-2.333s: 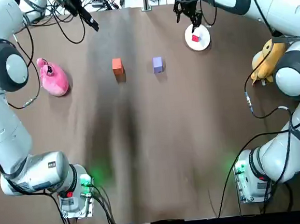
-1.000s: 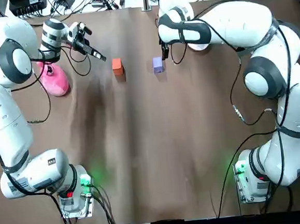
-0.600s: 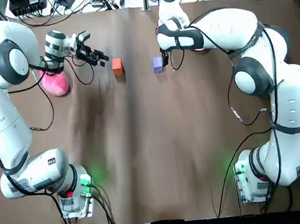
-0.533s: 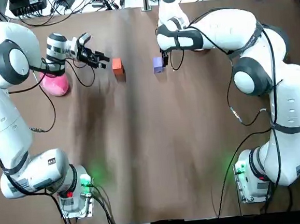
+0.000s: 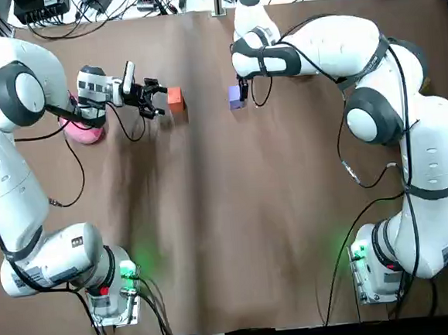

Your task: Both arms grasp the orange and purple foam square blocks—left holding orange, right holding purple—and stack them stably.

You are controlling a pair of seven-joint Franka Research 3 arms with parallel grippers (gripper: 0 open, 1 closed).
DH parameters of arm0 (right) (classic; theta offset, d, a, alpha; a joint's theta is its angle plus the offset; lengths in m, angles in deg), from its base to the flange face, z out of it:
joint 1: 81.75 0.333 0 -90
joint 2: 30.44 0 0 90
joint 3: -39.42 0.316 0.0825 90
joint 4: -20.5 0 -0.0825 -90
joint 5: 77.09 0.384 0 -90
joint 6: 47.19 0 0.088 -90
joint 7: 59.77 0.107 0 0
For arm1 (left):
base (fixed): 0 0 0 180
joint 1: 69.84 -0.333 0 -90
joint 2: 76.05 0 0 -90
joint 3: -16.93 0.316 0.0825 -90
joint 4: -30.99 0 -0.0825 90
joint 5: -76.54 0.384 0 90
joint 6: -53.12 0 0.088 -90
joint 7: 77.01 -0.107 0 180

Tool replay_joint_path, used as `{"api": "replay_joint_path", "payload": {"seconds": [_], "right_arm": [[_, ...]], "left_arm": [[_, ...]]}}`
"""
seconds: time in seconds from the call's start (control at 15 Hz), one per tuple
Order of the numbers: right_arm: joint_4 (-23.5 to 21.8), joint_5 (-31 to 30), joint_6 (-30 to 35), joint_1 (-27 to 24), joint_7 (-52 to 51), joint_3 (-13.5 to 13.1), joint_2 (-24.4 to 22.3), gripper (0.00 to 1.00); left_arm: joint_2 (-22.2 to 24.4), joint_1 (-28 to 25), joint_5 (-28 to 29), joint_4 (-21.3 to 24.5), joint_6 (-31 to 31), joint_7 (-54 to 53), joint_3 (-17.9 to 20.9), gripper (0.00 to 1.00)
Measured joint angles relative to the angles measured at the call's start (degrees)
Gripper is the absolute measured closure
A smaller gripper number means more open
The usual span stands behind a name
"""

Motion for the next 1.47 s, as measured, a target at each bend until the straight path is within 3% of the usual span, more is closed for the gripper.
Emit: {"api": "replay_joint_path", "payload": {"seconds": [0.27,1.33,1.4,1.47], "right_arm": [[1.42,0.0,-1.27,0.23,0.95,0.0,1.48,0.0],[2.39,-0.04,-3.94,1.9,1.42,0.04,4.83,0.0],[2.41,-0.04,-3.97,1.99,1.42,0.04,4.93,0.02],[2.43,-0.05,-3.99,2.02,1.42,0.01,5.03,0.11]], "left_arm": [[-2.01,-0.03,-0.8,-0.43,-0.12,-10.63,-0.11,0.0],[-7.11,0.18,-9.3,-4.95,-2.01,-10.49,-0.24,0.0],[-7.8,0.37,-9.43,-5.05,-2.0,-10.61,-0.25,0.0],[-8.84,0.63,-9.5,-5.51,-2.0,-10.71,-0.26,0.0]]}}
